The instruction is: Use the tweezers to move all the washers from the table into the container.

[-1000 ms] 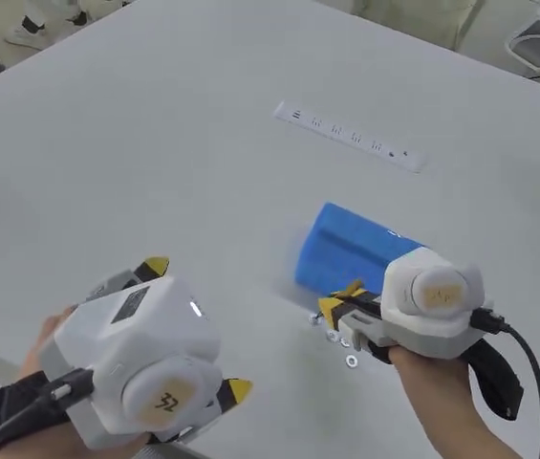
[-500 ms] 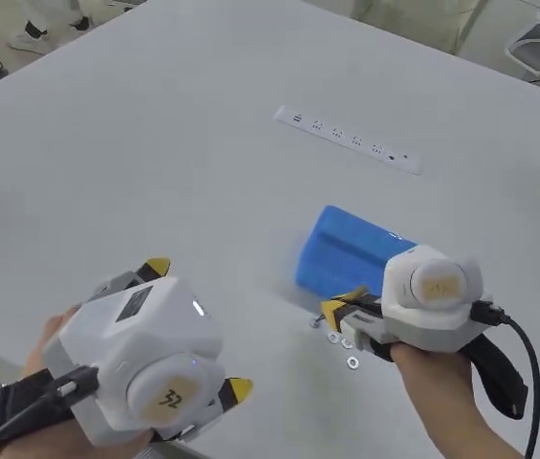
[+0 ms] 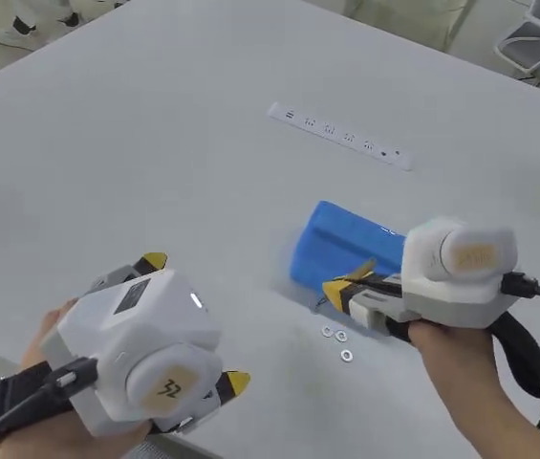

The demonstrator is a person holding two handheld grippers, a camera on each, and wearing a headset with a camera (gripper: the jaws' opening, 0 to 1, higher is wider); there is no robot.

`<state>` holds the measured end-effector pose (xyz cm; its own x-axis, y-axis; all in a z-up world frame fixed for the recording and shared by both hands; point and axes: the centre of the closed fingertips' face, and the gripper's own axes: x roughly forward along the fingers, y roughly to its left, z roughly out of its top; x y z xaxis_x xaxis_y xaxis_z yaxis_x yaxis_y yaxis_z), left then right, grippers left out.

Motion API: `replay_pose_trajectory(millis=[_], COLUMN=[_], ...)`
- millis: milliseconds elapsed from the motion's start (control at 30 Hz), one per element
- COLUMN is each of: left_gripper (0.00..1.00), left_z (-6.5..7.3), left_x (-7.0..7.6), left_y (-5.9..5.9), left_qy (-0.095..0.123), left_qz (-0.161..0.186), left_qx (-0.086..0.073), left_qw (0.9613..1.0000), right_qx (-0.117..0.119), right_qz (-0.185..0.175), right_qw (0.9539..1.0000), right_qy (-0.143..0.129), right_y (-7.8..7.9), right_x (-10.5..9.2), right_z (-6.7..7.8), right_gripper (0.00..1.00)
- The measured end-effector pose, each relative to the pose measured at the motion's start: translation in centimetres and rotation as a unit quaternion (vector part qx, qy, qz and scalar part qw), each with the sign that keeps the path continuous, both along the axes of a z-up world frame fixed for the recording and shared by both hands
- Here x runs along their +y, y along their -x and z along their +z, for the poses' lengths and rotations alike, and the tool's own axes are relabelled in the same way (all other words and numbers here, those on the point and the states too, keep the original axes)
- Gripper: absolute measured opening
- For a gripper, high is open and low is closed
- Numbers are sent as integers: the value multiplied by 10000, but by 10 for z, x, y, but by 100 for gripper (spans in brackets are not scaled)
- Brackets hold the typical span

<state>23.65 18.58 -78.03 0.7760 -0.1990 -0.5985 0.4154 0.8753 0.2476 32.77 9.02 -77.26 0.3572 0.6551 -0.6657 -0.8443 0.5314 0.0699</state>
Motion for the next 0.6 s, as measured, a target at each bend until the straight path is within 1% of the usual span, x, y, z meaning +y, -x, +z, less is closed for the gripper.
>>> replay_pose_trajectory(millis=[133, 267, 400, 533, 600], left_gripper=[90, 90, 90, 90, 90], left_z=[0, 0, 0, 0, -1], left_x=[-1, -2, -1, -1, -1], left_y=[0, 0, 0, 0, 0], left_qy=[10, 2, -9, 3, -6], left_qz=[-9, -36, -26, -16, -17], left_qx=[1, -4, 5, -2, 19], left_qw=[10000, 10000, 10000, 10000, 10000], right_qx=[-237, -360, -415, -494, -542], right_qz=[13, -52, -41, -94, -104], right_qw=[9997, 9993, 9990, 9986, 9983], right_qy=[-42, -111, -128, -159, -164], right_y=[-7, -14, -21, -32, -36], right_x=[0, 0, 2, 0, 2], right_z=[16, 28, 32, 37, 38], right_gripper=[3, 3, 3, 3, 3])
